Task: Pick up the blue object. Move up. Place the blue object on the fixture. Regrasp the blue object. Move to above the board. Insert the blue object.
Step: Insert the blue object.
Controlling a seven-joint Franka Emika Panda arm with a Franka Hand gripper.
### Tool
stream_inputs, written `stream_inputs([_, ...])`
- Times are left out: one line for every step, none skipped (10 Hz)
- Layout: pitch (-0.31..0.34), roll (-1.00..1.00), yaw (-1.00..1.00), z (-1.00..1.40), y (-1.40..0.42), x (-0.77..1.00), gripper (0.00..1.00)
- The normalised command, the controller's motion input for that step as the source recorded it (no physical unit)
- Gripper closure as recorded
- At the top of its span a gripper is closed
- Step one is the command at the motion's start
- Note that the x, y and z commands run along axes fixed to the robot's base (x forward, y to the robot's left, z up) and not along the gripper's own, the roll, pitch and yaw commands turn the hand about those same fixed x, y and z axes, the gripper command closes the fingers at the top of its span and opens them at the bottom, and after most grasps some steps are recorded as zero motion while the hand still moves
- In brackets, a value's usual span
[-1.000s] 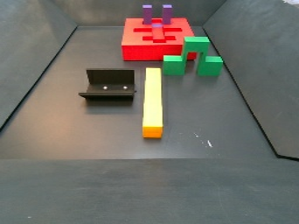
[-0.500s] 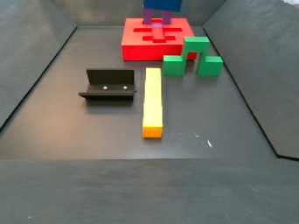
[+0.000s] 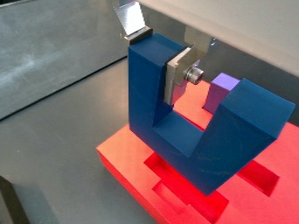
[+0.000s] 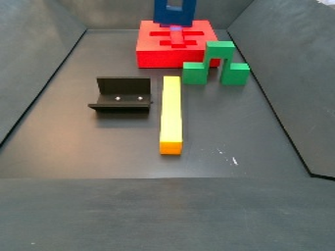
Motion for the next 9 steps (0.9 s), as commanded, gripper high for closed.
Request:
stream_inputs([0.016,0.00,0.00,-0.32,-0.03,0.11,1.00])
stream_inputs([0.000,0.00,0.00,-0.33,-0.01,0.02,1.00])
stream_inputs([0.000,0.00,0.00,-0.33,0.00,0.00,1.00])
stream_inputs([0.000,0.00,0.00,-0.32,0.00,0.00,1.00])
stream_inputs([0.000,-0.01,0.00,-0.26,-0.01,0.00,1.00])
stream_inputs([-0.017,-0.05,0.01,-0.15,0.00,0.00,1.00])
stream_inputs([-0.013,-0.03,0.00,-0.15,0.00,0.00,1.00])
stream_inputs([-0.003,-0.01,0.00,-0.15,0.00,-0.12,1.00])
stream_inputs([-0.037,-0.01,0.00,-0.15,0.00,-0.22,1.00])
